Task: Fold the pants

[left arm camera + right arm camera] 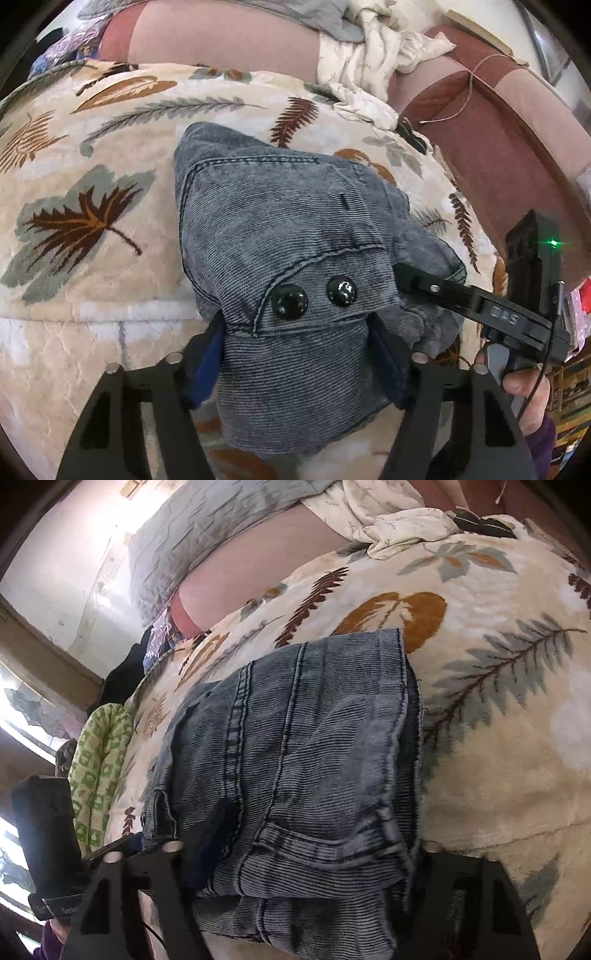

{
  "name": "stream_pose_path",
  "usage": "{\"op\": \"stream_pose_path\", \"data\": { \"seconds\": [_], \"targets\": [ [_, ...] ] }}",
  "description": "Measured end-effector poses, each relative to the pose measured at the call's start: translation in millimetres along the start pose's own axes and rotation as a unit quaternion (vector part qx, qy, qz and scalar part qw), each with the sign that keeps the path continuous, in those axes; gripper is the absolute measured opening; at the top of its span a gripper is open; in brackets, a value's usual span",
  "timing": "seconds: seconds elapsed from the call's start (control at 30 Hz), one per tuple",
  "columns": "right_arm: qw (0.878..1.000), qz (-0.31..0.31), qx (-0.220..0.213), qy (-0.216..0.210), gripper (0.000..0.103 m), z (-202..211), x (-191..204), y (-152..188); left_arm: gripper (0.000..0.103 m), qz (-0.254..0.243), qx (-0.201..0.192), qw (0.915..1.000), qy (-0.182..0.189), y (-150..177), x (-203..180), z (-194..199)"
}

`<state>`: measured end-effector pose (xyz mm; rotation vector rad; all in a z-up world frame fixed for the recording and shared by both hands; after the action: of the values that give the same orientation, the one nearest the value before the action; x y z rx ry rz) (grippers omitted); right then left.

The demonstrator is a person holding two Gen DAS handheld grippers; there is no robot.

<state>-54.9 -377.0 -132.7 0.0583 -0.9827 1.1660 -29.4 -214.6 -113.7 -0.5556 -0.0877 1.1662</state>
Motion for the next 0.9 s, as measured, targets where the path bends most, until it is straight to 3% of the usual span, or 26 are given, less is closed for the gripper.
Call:
{"op": "stream_pose_path", "data": {
  "seconds": [0.2, 0.5, 0.77, 0.9],
  "targets": [
    [1.0, 0.008, -0.007, 0.002, 0.041, 3, 6, -3, 0.056, -0.015, -0.02, 0.9996, -0.011, -4, -4, 9],
    [0.999, 0.043, -0.028, -0.013, 0.04, 9, 44, -9, 0.046, -0.009, -0.047, 0.9985, -0.028, -19, 14, 35],
    [0.996, 0.083, -0.027, -0.028, 0.04, -12, 98, -8, 0.045, 0.02, -0.075, 0.995, -0.063, -30, 61, 67],
    [0.994, 0.095, -0.02, -0.056, 0.04, -31, 129, -4, 0.045, 0.026, -0.101, 0.9903, -0.092, -30, 90, 88]
  ]
}}
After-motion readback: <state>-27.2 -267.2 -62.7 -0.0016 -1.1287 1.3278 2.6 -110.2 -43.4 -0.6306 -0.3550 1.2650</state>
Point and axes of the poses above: each gripper's, at about its wrist camera, not at the fingertips, and z roughly against the way its jaws point, x to its left, y to its underside, the point moved 9 cm from there along -z, roughly the way its jaws point, and after that the axes turned 12 degrees about -y, right-handed, at the moved point
